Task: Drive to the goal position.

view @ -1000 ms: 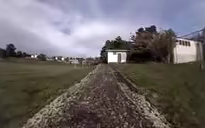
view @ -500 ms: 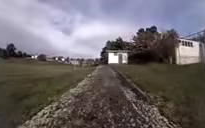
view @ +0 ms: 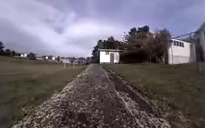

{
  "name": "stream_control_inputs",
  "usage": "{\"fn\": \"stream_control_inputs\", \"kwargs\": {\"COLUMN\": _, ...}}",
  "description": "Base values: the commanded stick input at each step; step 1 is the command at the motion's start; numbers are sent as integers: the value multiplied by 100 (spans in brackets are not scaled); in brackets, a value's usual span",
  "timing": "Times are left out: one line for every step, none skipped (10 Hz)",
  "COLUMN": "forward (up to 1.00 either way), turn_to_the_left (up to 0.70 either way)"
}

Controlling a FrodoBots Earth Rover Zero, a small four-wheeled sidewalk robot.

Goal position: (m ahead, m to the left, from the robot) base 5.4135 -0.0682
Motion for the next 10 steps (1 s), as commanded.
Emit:
{"fn": "stream_control_inputs", "kwargs": {"forward": 100, "turn_to_the_left": 0}}
{"fn": "stream_control_inputs", "kwargs": {"forward": 100, "turn_to_the_left": 0}}
{"fn": "stream_control_inputs", "kwargs": {"forward": 100, "turn_to_the_left": 0}}
{"fn": "stream_control_inputs", "kwargs": {"forward": 100, "turn_to_the_left": 0}}
{"fn": "stream_control_inputs", "kwargs": {"forward": 100, "turn_to_the_left": 0}}
{"fn": "stream_control_inputs", "kwargs": {"forward": 100, "turn_to_the_left": 0}}
{"fn": "stream_control_inputs", "kwargs": {"forward": 100, "turn_to_the_left": 0}}
{"fn": "stream_control_inputs", "kwargs": {"forward": 100, "turn_to_the_left": 0}}
{"fn": "stream_control_inputs", "kwargs": {"forward": 100, "turn_to_the_left": 0}}
{"fn": "stream_control_inputs", "kwargs": {"forward": 100, "turn_to_the_left": 0}}
